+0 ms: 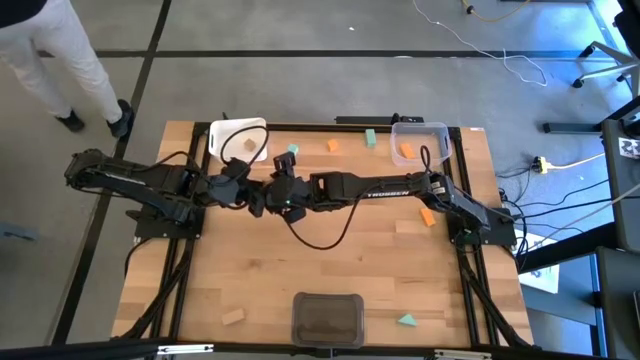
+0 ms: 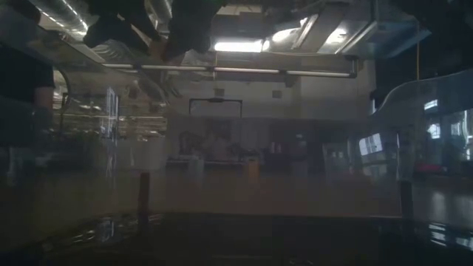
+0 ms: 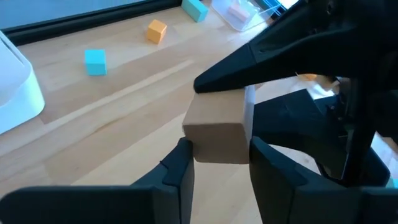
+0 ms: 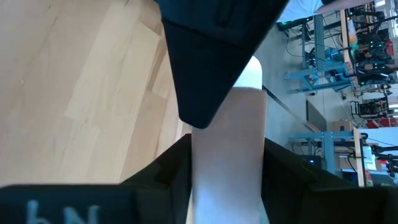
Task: Sort & place blocks by color
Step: Put the top brown block into the white bin, then put the bottom yellow block into the transparent bin
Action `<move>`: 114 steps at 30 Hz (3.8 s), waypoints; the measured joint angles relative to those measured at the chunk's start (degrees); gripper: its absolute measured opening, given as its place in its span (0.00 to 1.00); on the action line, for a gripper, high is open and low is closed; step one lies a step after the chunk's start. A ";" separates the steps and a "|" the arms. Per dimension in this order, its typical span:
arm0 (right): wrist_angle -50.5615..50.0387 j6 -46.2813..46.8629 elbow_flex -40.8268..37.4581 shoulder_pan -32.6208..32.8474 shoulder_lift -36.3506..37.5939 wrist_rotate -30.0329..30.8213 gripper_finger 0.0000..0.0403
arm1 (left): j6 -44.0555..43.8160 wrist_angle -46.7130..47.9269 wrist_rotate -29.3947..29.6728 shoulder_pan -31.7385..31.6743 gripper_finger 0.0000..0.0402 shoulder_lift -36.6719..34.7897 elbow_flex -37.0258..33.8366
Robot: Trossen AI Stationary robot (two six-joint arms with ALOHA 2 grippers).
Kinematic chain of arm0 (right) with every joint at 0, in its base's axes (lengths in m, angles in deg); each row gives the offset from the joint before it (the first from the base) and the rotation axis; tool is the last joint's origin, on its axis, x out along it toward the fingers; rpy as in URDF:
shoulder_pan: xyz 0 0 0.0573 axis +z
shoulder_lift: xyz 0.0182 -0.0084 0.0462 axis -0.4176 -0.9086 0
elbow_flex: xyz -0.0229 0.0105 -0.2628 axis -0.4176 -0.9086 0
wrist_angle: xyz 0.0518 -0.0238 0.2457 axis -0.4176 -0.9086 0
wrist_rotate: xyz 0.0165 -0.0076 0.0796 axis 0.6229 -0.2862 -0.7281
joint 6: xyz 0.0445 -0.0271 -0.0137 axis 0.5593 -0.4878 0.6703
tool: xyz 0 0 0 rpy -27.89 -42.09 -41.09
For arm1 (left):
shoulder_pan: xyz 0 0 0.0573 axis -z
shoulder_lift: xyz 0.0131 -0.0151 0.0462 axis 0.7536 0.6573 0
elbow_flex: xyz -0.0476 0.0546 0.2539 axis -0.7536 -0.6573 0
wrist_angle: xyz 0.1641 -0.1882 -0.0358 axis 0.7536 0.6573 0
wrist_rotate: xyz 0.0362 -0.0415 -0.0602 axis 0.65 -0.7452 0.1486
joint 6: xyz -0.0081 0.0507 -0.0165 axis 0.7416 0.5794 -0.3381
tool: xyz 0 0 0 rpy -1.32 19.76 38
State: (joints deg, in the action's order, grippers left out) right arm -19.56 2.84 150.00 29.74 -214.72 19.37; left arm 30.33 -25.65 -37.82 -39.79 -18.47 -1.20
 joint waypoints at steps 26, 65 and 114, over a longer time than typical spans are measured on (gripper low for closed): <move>-5.97 1.32 0.20 0.17 1.27 8.58 0.50 | 0.45 13.14 2.46 -14.28 0.28 -0.77 -0.02; -46.05 37.54 0.07 -5.27 19.87 4.39 0.50 | 26.64 2.46 -13.59 -53.11 0.27 25.09 0.00; -50.66 78.36 -27.96 -6.08 48.81 -9.32 0.50 | 38.64 3.53 -34.76 -34.28 0.48 -4.37 0.04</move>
State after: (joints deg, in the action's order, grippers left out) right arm -70.23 81.20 122.04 23.66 -165.91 10.05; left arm 68.96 -22.12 -72.58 -74.06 -22.84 -1.16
